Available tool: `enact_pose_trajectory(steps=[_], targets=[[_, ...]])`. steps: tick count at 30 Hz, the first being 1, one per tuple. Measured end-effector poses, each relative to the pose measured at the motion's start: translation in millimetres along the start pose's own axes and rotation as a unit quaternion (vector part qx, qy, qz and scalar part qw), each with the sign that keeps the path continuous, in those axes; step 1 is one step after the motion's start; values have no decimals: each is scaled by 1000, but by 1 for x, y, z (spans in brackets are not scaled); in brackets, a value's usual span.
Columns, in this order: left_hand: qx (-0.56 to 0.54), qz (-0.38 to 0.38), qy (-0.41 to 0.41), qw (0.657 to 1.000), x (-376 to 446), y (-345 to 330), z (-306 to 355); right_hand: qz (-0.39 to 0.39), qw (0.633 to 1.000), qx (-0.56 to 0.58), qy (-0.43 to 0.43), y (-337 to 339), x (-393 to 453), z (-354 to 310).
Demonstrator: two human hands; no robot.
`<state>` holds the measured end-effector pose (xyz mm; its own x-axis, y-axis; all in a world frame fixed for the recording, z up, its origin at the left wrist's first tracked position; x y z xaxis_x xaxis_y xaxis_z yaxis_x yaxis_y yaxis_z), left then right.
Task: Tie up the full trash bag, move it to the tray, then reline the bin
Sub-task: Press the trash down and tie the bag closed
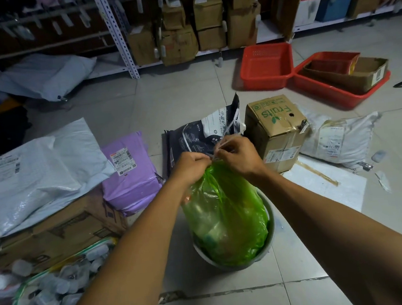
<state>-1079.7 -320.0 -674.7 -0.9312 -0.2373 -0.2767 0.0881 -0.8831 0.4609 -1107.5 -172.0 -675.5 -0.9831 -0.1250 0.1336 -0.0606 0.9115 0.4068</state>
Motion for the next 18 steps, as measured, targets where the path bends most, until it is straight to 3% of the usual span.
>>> enact_pose_trajectory(steps=[6,14,18], targets=[[-92,-18,12,996,-5,8,-12,-9,999,2,-37,-15,0,0],[-126,7,-10,992,-15,14,-10,4,997,-39,-60,-19,5,4],[-149,28,-22,988,-16,14,-12,-33,996,-77,-36,-19,2,4]])
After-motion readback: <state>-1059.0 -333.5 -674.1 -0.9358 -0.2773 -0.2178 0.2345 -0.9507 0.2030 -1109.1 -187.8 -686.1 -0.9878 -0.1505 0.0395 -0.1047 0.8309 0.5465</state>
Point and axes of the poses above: each hand's wrist, its own x-axis towards the middle knuckle, its own y-axis out of the back of the hand, z = x × y, the point moved 2 cm from there along x, towards the middle knuckle, and after that the axes turned 6 degrees about z, right-handed, at the moved point
